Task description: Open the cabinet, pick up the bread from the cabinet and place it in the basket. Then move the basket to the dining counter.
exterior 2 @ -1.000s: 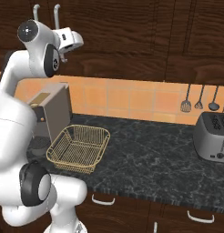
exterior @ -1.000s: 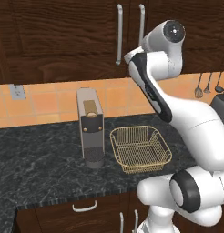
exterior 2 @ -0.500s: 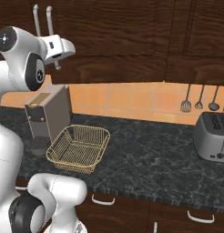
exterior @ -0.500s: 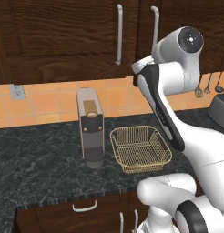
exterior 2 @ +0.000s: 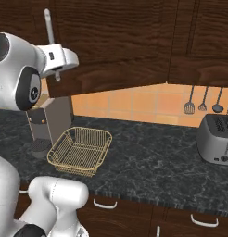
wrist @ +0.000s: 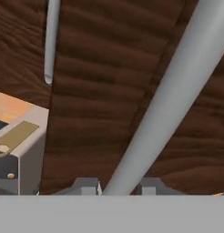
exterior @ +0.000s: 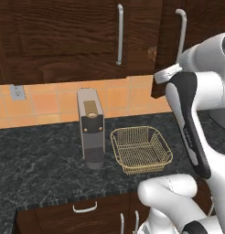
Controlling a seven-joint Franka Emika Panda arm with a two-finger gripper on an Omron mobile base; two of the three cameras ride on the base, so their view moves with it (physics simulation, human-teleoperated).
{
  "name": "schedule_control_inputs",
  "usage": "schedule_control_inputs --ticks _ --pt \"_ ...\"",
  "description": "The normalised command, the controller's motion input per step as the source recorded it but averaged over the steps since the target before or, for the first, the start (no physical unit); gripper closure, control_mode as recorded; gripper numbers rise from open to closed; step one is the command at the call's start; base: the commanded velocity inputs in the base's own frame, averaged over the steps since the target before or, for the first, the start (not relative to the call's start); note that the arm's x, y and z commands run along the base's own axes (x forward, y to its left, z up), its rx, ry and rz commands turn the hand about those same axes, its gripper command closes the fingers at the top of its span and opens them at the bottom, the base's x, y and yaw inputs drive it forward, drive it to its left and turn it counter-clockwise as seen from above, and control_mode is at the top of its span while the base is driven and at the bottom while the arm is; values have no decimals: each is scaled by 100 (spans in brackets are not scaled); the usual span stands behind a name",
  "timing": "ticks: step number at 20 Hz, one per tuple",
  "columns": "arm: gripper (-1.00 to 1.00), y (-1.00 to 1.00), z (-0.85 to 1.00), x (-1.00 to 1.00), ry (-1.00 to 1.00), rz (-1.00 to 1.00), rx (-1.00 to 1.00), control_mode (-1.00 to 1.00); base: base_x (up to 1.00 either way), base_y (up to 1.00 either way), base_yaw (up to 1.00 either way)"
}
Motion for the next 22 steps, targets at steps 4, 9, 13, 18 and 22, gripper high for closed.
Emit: schedule_control_inputs --ticks 4,9,13,18,22 --pt "-100 1 0 -100 8 0 0 -100 0 0 0" --pt "-100 95 -9 -92 2 0 -33 -100 0 0 0" --pt "-100 100 -1 -44 0 -2 -40 -100 0 0 0" --pt "-100 15 2 -99 -9 -9 -4 -100 0 0 0" --pt "-100 16 5 -74 -16 -10 0 -100 0 0 0"
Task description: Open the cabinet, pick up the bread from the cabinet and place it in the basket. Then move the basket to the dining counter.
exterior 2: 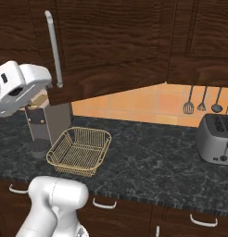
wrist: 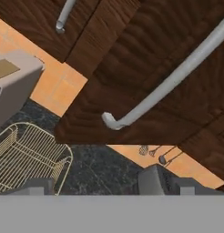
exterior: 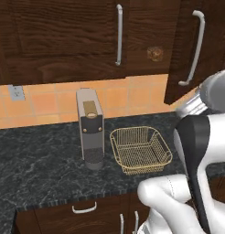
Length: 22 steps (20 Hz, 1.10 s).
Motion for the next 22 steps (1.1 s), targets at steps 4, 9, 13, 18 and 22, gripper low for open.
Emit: schedule_control_inputs --ticks 4,9,13,18,22 --pt "-100 97 0 67 0 -7 -12 -100 0 0 0" --pt "-100 96 24 68 7 -15 -18 -100 0 0 0" --pt "-100 22 2 98 16 -29 -13 -100 0 0 0" --pt "-100 -7 -3 100 19 -40 -7 -100 0 0 0" --pt "-100 -71 7 13 5 -36 3 -100 0 0 0"
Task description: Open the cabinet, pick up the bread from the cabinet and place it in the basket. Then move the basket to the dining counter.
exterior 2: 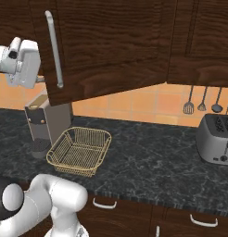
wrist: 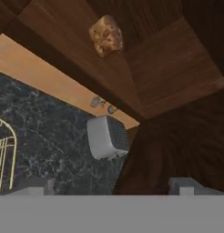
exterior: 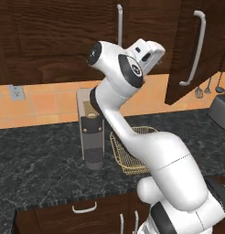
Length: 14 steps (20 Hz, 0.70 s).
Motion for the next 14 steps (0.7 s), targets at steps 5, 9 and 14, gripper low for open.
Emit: schedule_control_inputs --ticks 5,9,14 --pt "-100 -89 15 -94 -16 -23 12 -100 0 0 0" --pt "-100 -76 2 -100 -26 -20 11 -100 0 0 0" --pt "-100 -98 0 -84 -26 -19 8 -100 0 0 0"
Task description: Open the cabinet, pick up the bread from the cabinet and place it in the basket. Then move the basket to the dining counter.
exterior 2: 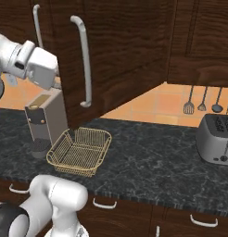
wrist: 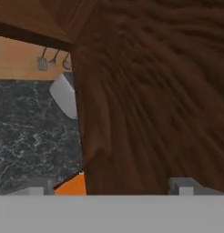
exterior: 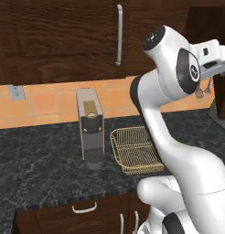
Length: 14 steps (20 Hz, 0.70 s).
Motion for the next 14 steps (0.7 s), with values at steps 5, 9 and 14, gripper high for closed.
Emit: schedule_control_inputs --ticks 5,9,14 --pt "-100 -100 8 -57 -20 -17 9 -100 0 0 0" --pt "-100 -100 9 -38 -20 -15 13 -100 0 0 0" --pt "-100 -50 3 -46 -27 0 29 -100 0 0 0"
